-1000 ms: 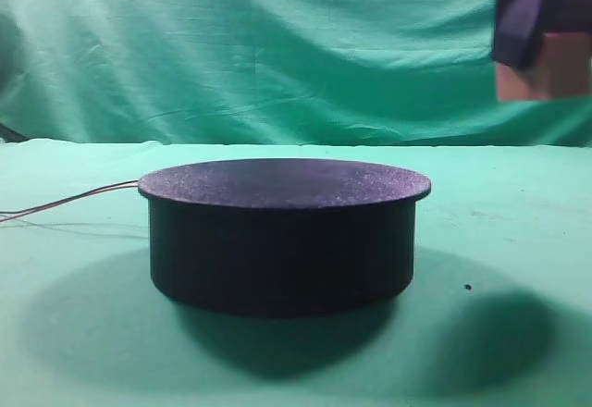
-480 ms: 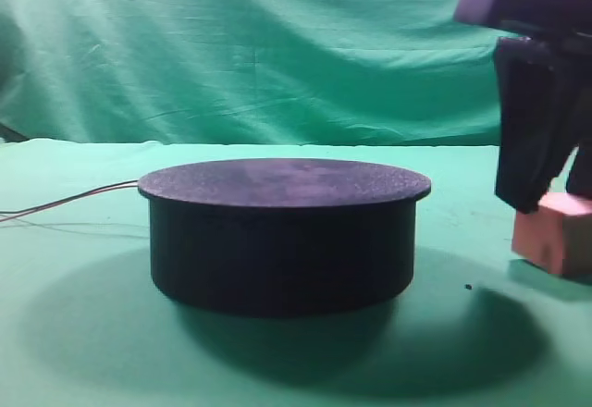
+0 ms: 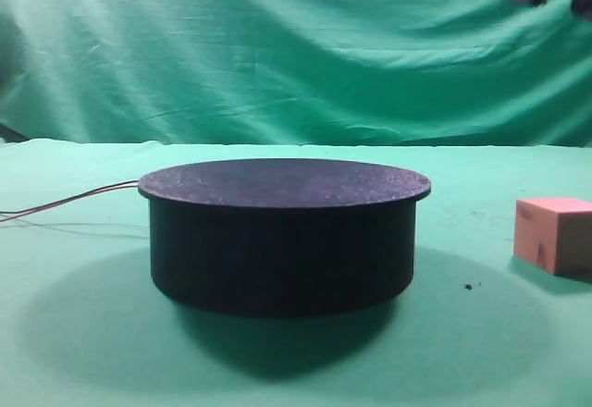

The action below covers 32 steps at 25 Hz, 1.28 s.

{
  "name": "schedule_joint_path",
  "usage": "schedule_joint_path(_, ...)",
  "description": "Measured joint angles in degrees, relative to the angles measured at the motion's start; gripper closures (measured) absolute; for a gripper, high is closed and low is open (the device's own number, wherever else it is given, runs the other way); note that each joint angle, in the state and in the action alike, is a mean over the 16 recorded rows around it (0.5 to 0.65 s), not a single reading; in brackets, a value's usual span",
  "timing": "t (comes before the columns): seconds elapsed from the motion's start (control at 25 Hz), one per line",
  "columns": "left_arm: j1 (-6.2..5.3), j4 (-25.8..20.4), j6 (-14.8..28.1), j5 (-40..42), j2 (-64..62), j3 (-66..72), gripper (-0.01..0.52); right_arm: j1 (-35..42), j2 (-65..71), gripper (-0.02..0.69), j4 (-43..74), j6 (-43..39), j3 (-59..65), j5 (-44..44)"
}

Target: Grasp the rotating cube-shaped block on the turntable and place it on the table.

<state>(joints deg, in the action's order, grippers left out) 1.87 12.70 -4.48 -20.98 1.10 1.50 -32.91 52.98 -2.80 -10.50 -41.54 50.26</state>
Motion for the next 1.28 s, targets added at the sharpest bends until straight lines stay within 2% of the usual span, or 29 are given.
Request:
schedule_joint_path(0.12, 0.00, 0.00, 0.00, 0.00, 0.00, 0.00, 0.514, 0.00, -5.26, 0.659, -0.81, -0.26, 2.43, -0.55)
schedule_joint_path(0.32, 0.00, 0.00, 0.00, 0.00, 0.00, 0.00, 0.514, 0.01, -11.56, 0.665, -2.72, 0.46, 5.66, -2.78)
schedule_joint_path(0.72, 0.00, 0.00, 0.00, 0.00, 0.00, 0.00, 0.514, 1.18, -17.01, 0.665, -3.08, 9.74, 7.82, -8.89)
schedule_joint_path(1.0, 0.00, 0.00, 0.00, 0.00, 0.00, 0.00, 0.514, 7.88, -23.95, 0.665, -1.13, 15.70, 14.74, -16.44)
schedule_joint_path(1.28, 0.00, 0.00, 0.00, 0.00, 0.00, 0.00, 0.514, 17.81, -37.74, 0.665, -0.87, 16.46, 27.42, -25.16)
